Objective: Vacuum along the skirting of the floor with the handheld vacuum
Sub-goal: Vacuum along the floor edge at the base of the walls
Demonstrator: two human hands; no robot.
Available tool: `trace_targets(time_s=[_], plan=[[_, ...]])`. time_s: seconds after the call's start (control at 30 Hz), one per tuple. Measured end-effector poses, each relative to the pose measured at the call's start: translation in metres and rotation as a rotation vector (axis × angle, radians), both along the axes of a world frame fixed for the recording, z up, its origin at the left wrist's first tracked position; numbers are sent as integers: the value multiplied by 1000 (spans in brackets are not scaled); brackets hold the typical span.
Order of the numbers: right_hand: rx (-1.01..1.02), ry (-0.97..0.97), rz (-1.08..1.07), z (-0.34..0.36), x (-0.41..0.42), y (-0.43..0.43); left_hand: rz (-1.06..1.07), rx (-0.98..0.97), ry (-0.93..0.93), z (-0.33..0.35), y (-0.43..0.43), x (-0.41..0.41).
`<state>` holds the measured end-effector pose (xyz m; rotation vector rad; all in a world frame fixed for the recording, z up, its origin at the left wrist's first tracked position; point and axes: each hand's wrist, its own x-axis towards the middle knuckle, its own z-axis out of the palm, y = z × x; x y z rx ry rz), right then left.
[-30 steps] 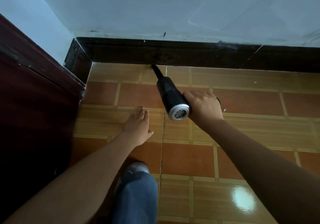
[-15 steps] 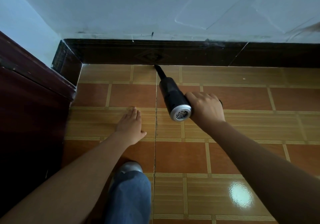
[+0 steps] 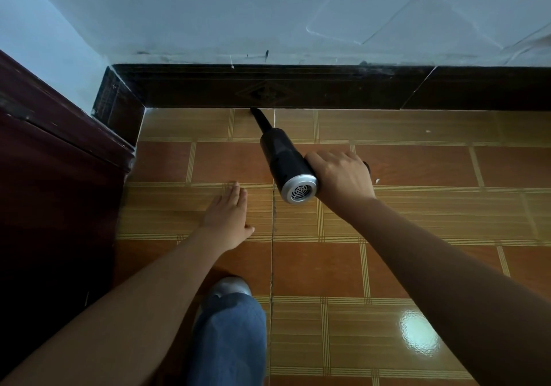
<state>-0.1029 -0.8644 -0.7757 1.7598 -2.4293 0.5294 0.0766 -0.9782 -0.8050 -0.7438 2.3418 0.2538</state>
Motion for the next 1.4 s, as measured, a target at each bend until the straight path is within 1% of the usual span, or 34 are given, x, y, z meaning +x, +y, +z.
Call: trace_targets(time_s=[0.23, 0.4, 0.63, 0.77, 1.17, 1.4], plan=[[33, 32, -53, -2, -12, 24, 4, -17, -2, -1, 3, -1], [43, 54, -87, -1, -21, 40, 34, -46, 53, -1, 9, -7], [50, 59, -148, -1, -30, 61, -94, 49, 160, -4, 26, -26], [42, 61, -167, 1, -34, 67, -108, 88, 139, -6, 31, -36], [35, 70, -255, 2, -48, 93, -149, 4, 36, -3, 36, -48], [36, 72, -234, 1, -42, 84, -160, 5, 9, -4, 35, -49]])
